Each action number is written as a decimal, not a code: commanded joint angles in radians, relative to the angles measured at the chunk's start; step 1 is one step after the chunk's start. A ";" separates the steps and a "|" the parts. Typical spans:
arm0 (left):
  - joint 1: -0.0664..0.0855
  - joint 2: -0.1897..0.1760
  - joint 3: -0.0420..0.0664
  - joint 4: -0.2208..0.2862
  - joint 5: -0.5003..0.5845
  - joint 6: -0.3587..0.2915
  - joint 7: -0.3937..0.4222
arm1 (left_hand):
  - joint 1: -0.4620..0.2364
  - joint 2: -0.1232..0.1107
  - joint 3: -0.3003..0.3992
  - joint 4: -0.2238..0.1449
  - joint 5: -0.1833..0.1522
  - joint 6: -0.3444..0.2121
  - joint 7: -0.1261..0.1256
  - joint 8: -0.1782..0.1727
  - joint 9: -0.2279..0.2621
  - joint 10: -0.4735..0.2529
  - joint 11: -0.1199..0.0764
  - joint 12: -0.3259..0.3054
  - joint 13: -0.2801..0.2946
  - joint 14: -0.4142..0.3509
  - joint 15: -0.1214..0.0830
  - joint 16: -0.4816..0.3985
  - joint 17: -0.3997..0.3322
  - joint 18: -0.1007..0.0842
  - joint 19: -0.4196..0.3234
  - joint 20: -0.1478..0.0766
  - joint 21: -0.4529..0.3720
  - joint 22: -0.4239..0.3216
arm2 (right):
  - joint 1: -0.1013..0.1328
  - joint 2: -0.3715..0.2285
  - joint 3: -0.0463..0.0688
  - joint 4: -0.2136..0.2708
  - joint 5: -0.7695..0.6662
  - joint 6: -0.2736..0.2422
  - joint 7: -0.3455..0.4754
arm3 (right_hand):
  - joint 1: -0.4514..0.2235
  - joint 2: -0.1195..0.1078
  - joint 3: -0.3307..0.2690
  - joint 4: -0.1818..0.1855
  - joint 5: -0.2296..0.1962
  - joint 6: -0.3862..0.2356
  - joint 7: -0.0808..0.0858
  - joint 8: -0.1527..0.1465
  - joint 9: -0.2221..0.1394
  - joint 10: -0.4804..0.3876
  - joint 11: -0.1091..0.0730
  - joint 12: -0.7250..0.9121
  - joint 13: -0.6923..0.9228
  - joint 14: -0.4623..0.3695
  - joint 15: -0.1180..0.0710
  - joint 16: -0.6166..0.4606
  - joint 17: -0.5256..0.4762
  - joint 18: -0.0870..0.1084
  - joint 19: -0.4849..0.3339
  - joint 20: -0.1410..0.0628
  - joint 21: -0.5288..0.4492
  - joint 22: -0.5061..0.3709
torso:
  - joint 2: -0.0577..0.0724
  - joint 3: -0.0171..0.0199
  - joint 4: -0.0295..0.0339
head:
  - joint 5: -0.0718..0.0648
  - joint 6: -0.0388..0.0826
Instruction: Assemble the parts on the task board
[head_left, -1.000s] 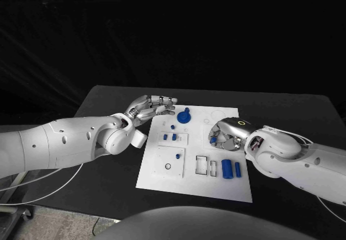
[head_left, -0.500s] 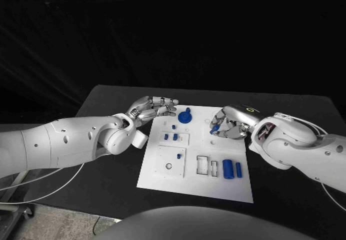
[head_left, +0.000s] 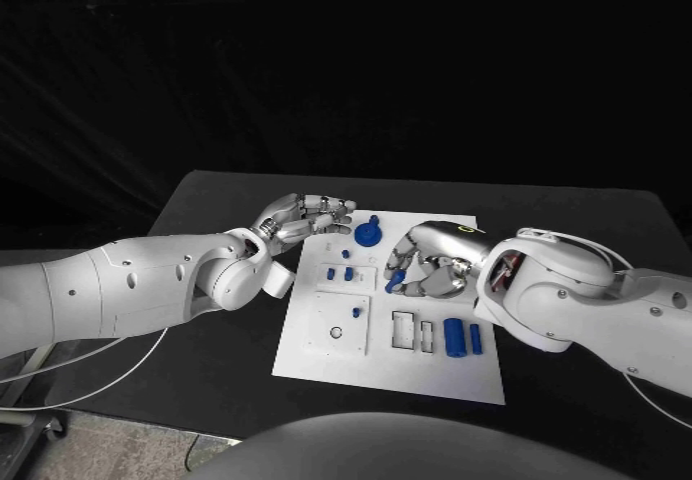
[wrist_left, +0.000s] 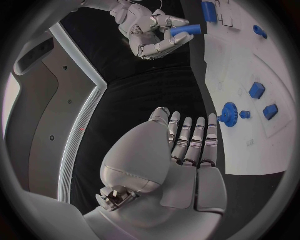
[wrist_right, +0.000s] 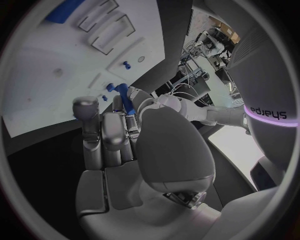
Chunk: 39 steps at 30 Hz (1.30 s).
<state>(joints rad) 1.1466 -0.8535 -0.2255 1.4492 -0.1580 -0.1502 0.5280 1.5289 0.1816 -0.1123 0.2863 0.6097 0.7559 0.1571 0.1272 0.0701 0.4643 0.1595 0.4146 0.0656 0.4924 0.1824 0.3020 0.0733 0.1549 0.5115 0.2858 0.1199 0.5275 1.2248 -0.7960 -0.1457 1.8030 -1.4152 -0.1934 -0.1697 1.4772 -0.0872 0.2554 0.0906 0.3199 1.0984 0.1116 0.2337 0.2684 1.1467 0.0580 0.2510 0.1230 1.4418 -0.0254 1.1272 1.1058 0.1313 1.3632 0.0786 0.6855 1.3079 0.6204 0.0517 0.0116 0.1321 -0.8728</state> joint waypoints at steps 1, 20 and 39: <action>-0.002 0.006 0.000 -0.002 -0.004 0.012 0.020 | 0.006 0.003 0.005 0.001 0.006 -0.001 0.008 0.003 0.001 0.004 0.003 0.003 0.001 0.004 0.001 0.001 -0.002 0.008 0.005 0.003 0.006 -0.002 | -0.004 0.040 0.000 0.006 -0.112 0.101 -0.024 | 0.017 0.012 0.000 -0.009 0.005 -0.010 -0.001 0.002 0.048 0.017 -0.006 0.007 0.003 0.005 0.000 0.003 0.000 0.002 0.006 -0.001 0.003 0.086 | -0.001 -0.0004 0.0011 | -0.002 0.000; -0.003 0.008 0.002 0.006 0.004 0.003 0.039 | -0.213 0.065 -0.075 0.007 -0.129 -0.023 0.017 0.003 0.000 -0.008 0.011 -0.006 -0.001 -0.034 0.010 -0.020 -0.008 0.000 -0.014 0.004 -0.003 -0.023 | -0.105 0.303 0.002 -0.169 -0.383 0.103 0.049 | 0.016 0.000 0.005 -0.023 0.045 -0.006 -0.004 0.002 0.064 0.036 -0.014 0.010 0.010 0.012 -0.006 0.021 0.015 -0.003 0.017 -0.006 0.046 0.095 | 0.001 -0.0009 0.0017 | 0.018 0.000; -0.003 0.008 0.002 0.004 0.006 0.009 0.032 | -0.173 0.065 -0.065 0.004 -0.095 -0.021 0.015 0.010 0.002 -0.006 0.009 -0.003 0.000 -0.029 0.008 -0.015 -0.006 0.002 -0.009 0.004 0.002 -0.028 | -0.152 0.348 0.003 -0.226 -0.436 0.089 0.091 | 0.018 -0.001 0.007 -0.028 0.045 -0.004 -0.003 0.001 0.066 0.039 -0.014 0.011 0.012 0.018 -0.006 0.041 0.035 -0.009 0.026 -0.007 0.086 0.103 | 0.000 -0.0003 0.0000 | 0.021 0.000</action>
<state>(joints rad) 1.1441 -0.8465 -0.2246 1.4520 -0.1549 -0.1522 0.5469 1.3448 0.2447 -0.1801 0.2931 0.5083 0.7396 0.1732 0.1313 0.0701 0.4588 0.1648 0.4146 0.0653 0.4617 0.1910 0.2842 0.0663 0.1550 0.5006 0.2894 0.1199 0.5012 1.0737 -0.4481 -0.1439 1.5773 -1.8242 -0.0996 -0.0913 1.4825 -0.0924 0.2625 0.0702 0.3602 1.0878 0.1125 0.2311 0.3328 1.1555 0.0668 0.2579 0.1330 1.4558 -0.0325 1.1636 1.1415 0.1312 1.3845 0.0715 0.7689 1.3075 0.6203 0.0513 0.0114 0.1525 -0.8728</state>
